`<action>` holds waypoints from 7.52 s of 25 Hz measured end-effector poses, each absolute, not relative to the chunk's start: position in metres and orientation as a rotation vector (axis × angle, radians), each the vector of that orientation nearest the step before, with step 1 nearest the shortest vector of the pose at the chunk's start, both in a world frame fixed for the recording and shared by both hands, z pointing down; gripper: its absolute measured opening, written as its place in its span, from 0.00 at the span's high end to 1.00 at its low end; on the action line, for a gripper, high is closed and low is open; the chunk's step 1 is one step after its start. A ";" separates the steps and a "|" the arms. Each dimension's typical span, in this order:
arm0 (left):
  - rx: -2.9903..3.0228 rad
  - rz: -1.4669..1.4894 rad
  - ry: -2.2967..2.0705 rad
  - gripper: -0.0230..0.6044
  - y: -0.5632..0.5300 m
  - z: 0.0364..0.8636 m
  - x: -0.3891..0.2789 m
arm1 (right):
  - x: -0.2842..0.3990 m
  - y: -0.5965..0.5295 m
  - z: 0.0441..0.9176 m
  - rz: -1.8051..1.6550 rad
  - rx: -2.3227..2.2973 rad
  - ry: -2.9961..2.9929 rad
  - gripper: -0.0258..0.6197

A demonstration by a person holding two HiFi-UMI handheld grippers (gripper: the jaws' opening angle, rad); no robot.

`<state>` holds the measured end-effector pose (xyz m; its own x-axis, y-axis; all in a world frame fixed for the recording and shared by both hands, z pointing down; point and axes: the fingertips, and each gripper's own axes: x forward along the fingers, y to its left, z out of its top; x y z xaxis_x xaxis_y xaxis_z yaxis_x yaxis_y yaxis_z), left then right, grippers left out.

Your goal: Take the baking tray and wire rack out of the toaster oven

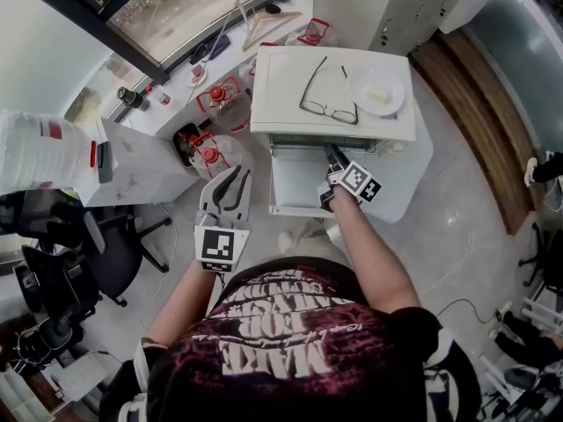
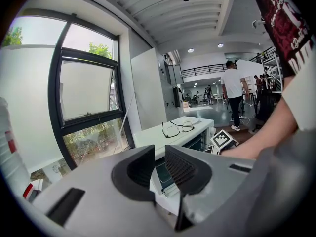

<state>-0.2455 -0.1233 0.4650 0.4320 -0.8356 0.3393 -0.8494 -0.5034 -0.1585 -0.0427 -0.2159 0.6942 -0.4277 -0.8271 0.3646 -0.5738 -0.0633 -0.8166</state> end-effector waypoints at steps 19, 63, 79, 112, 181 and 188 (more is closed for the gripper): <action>2.604 0.630 -1.551 0.88 -0.110 0.473 -0.263 | -0.059 -0.216 0.696 -1.516 -1.406 1.910 0.67; 2.722 0.593 -1.450 0.88 -0.092 0.463 -0.256 | -0.070 -0.156 0.689 -1.534 -1.225 1.809 0.95; 2.758 0.554 -1.426 0.88 -0.069 0.458 -0.253 | -0.068 -0.113 0.682 -1.537 -1.183 1.771 0.95; 2.875 0.472 -1.218 0.88 -0.041 0.458 -0.189 | -0.017 -0.008 0.664 -1.536 -1.165 1.768 0.95; 2.510 0.321 -1.650 0.88 -0.143 0.442 0.090 | 0.306 -0.098 0.682 -1.885 -0.717 2.178 0.95; 2.271 0.321 -1.912 0.90 -0.139 0.454 0.126 | 0.340 -0.128 0.684 -1.993 -0.460 2.316 0.95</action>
